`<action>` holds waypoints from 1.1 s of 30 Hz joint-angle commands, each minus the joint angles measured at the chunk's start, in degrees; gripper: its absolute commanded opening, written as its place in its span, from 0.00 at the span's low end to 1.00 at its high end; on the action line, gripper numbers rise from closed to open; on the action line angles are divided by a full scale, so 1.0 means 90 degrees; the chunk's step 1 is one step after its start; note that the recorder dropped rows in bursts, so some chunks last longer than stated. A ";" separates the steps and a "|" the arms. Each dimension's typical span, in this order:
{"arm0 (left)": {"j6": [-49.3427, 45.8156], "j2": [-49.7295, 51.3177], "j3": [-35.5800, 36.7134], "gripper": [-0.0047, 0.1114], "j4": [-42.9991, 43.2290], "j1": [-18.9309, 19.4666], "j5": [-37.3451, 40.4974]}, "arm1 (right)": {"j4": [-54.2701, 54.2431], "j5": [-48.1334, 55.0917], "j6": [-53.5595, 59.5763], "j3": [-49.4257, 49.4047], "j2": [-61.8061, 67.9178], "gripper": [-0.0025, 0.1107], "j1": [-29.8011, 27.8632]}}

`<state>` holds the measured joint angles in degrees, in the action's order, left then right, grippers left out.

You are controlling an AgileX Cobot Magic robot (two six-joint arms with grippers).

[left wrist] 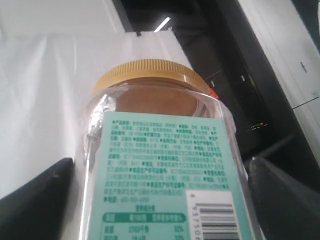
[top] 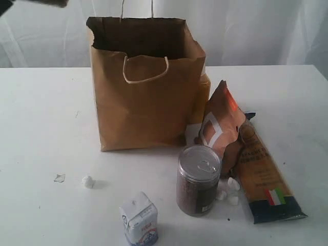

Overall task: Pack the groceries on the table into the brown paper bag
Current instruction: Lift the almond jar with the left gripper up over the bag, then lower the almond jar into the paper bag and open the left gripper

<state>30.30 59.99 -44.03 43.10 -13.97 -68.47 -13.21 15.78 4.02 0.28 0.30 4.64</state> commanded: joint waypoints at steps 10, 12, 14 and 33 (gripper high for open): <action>0.0794 0.2511 -0.1390 0.04 -0.0980 -0.0192 -0.0166 | -0.0011 -0.0055 -0.0002 -0.0032 -0.0033 0.08 -0.0040; 0.0979 0.2745 -0.1749 0.04 -0.0980 -0.0378 -0.0166 | -0.0011 -0.0055 -0.0002 -0.0032 -0.0033 0.08 -0.0040; 0.1008 0.2895 -0.1975 0.04 -0.0968 -0.0542 -0.0166 | -0.0011 -0.0055 -0.0002 -0.0032 -0.0033 0.08 -0.0040; 0.1196 0.3862 -0.2186 0.04 -0.0293 -0.0833 -0.0166 | -0.0011 -0.0055 -0.0002 -0.0032 -0.0033 0.08 -0.0040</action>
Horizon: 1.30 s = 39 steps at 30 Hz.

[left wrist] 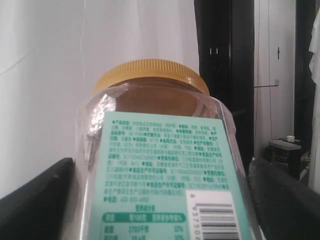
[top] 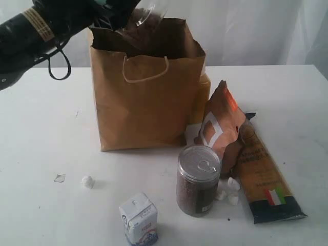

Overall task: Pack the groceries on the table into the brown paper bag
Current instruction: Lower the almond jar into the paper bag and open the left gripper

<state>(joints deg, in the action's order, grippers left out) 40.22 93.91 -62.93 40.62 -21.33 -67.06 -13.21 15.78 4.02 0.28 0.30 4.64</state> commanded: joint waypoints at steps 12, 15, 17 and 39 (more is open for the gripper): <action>0.0175 0.0160 -0.0086 0.04 0.0019 -0.0014 -0.0323 | -0.0011 -0.0055 -0.0002 -0.0032 -0.0033 0.08 -0.0040; 0.0175 0.0160 -0.0086 0.04 0.0042 0.0000 -0.0323 | -0.0011 -0.0055 -0.0002 -0.0032 -0.0033 0.08 -0.0040; 0.0161 0.0160 -0.0086 0.04 0.0214 0.0000 -0.0241 | -0.0011 -0.0055 -0.0002 -0.0032 -0.0033 0.08 -0.0040; 0.0102 0.0160 -0.0086 0.71 0.0065 0.0000 0.0219 | -0.0011 -0.0055 -0.0002 -0.0032 -0.0033 0.08 -0.0040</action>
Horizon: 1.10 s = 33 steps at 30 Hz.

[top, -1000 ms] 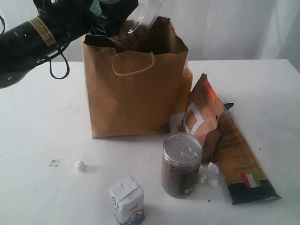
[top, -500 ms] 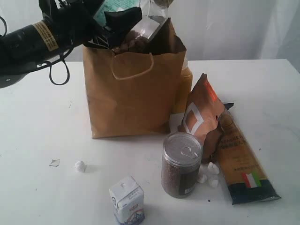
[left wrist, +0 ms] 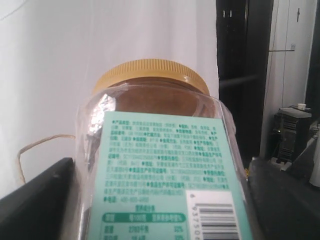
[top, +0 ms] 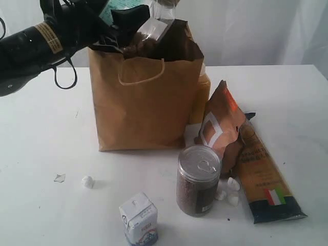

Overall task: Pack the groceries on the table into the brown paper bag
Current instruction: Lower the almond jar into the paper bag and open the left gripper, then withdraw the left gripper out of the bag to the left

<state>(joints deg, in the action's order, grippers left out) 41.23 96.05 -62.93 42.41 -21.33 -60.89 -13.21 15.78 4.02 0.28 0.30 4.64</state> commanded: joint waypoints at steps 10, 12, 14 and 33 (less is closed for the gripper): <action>-0.0010 -0.0078 -0.0086 0.71 -0.0134 0.0000 -0.0529 | -0.0011 -0.0055 -0.0002 -0.0032 -0.0033 0.08 -0.0040; -0.0010 -0.0078 -0.0086 0.76 -0.0061 0.0000 -0.0359 | -0.0011 -0.0055 -0.0002 -0.0032 -0.0033 0.08 -0.0040; -0.0010 -0.0078 -0.0086 0.85 0.0009 0.0000 -0.0198 | -0.0011 -0.0055 -0.0002 -0.0032 -0.0033 0.08 -0.0040; 0.0116 -0.0078 -0.0086 0.95 0.0667 0.0000 -0.0132 | -0.0011 -0.0055 -0.0002 -0.0032 -0.0033 0.08 -0.0040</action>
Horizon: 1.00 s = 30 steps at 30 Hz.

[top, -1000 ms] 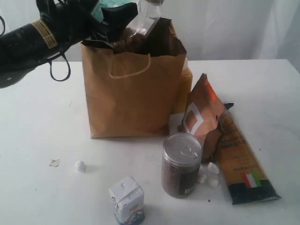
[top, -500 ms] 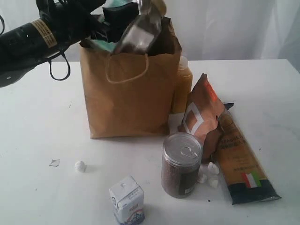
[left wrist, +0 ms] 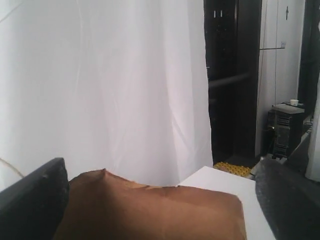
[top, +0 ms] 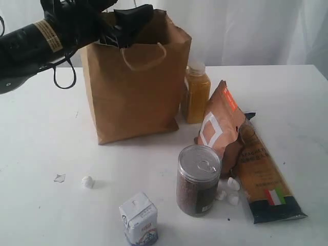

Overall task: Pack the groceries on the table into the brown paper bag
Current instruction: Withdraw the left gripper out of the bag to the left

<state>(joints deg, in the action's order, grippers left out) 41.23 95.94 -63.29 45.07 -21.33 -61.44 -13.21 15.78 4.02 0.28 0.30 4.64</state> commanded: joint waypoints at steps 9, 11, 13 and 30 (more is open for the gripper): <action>-0.0431 -0.0265 -0.0046 0.95 0.0686 0.0205 -0.0655 | -0.0011 -0.0055 -0.0002 -0.0032 -0.0033 0.08 -0.0040; -0.0438 -0.0463 -0.0046 0.95 0.0686 0.0385 -0.0549 | -0.0011 -0.0055 -0.0002 -0.0032 -0.0033 0.08 -0.0040; -0.0447 -0.0684 -0.0046 0.95 0.0686 0.0579 -0.0262 | -0.0011 -0.0055 -0.0002 -0.0032 -0.0033 0.08 -0.0040; -0.0461 -0.2112 -0.0046 0.67 0.0709 0.1277 0.8538 | 0.0002 -0.0052 0.0067 -0.0032 -0.0033 0.08 -0.0040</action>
<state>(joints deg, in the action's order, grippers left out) 37.14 77.56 -63.50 51.36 -10.01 4.72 -13.21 15.78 4.13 0.28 0.30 4.64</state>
